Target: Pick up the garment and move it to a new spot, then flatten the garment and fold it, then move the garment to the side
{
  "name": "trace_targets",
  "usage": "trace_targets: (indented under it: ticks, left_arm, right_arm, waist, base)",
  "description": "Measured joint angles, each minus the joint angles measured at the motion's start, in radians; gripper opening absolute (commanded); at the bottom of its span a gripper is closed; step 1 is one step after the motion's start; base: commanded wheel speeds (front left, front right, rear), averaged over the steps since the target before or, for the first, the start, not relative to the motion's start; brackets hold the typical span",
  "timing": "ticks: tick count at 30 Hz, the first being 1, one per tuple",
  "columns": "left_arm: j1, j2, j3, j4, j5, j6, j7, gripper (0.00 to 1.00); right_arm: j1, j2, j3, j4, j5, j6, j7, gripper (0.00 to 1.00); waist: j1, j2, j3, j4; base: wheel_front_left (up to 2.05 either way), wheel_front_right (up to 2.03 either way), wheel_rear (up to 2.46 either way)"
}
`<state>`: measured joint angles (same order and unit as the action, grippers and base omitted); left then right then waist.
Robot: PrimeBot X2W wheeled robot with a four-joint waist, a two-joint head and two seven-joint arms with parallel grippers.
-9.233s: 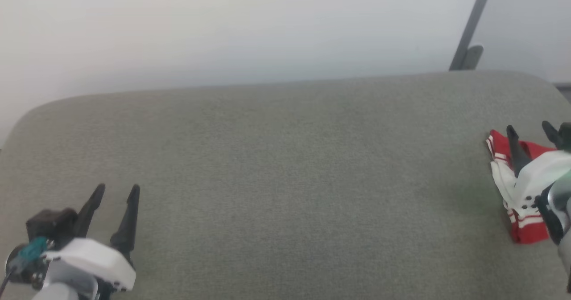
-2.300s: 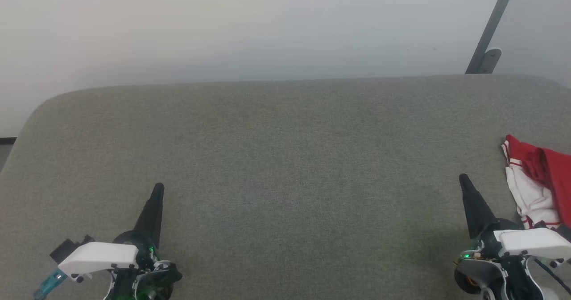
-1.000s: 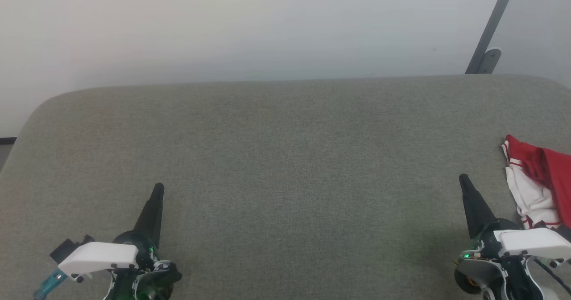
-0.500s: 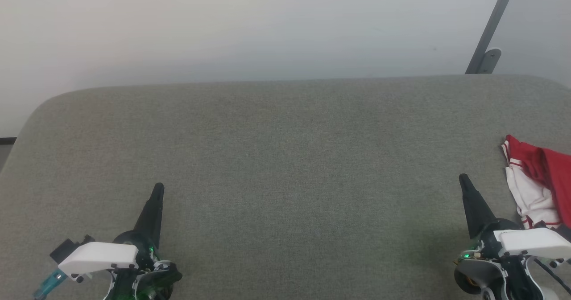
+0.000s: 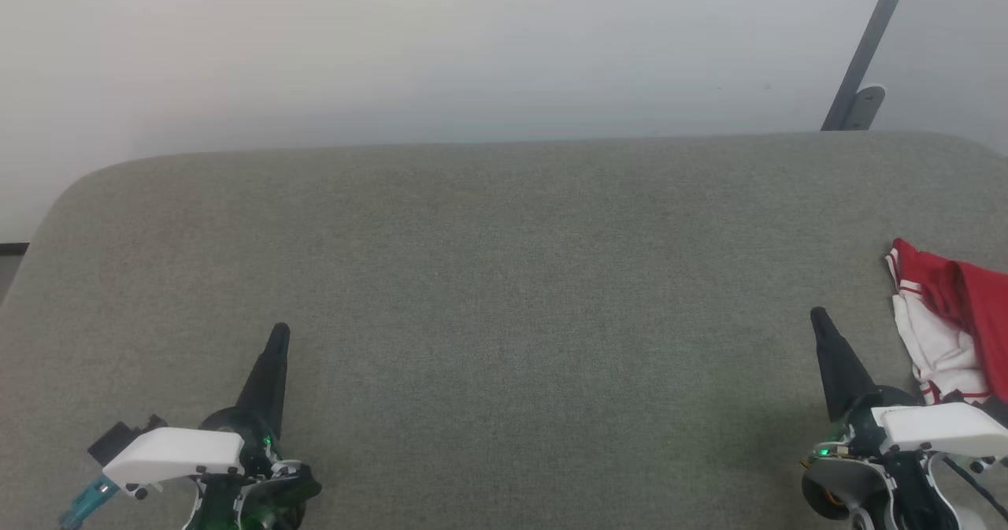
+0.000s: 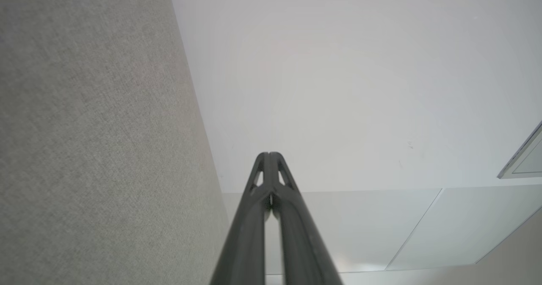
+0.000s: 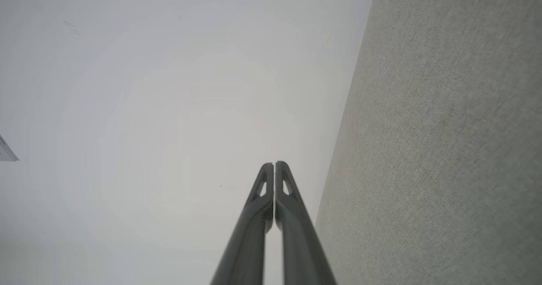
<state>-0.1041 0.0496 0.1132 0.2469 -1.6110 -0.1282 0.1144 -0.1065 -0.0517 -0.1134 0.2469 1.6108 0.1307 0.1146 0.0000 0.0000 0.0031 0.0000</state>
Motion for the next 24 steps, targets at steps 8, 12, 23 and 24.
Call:
trace_targets:
  ticks: [8,12,23,24]
  left_arm:
    - [0.000,0.000,0.000,0.000,0.000,0.000,0.000,0.00]
    - [0.000,0.000,0.000,0.000,0.000,0.000,0.000,0.00]
    - [0.000,0.000,0.000,0.000,0.000,0.000,0.000,0.00]
    - [0.000,0.000,0.000,0.000,0.000,0.000,0.000,0.00]
  right_arm:
    - [0.000,0.000,0.000,0.000,0.000,0.000,0.000,0.00]
    - [0.000,0.000,0.000,0.000,0.000,0.000,0.000,0.00]
    - [0.000,0.000,0.000,0.000,0.000,0.000,0.000,0.00]
    - [0.000,0.000,0.000,0.000,0.000,0.000,0.000,0.00]
  waist:
    - [0.0000,0.0000,0.000,0.000]
    - [0.0000,0.0000,0.000,0.000]
    - [0.0000,0.0000,0.000,0.000]
    - [0.0000,0.0000,0.000,0.000]
  base:
    - [0.00,0.00,0.00]
    - [0.00,0.00,0.00]
    - [0.00,0.00,0.00]
    - [0.00,0.00,0.00]
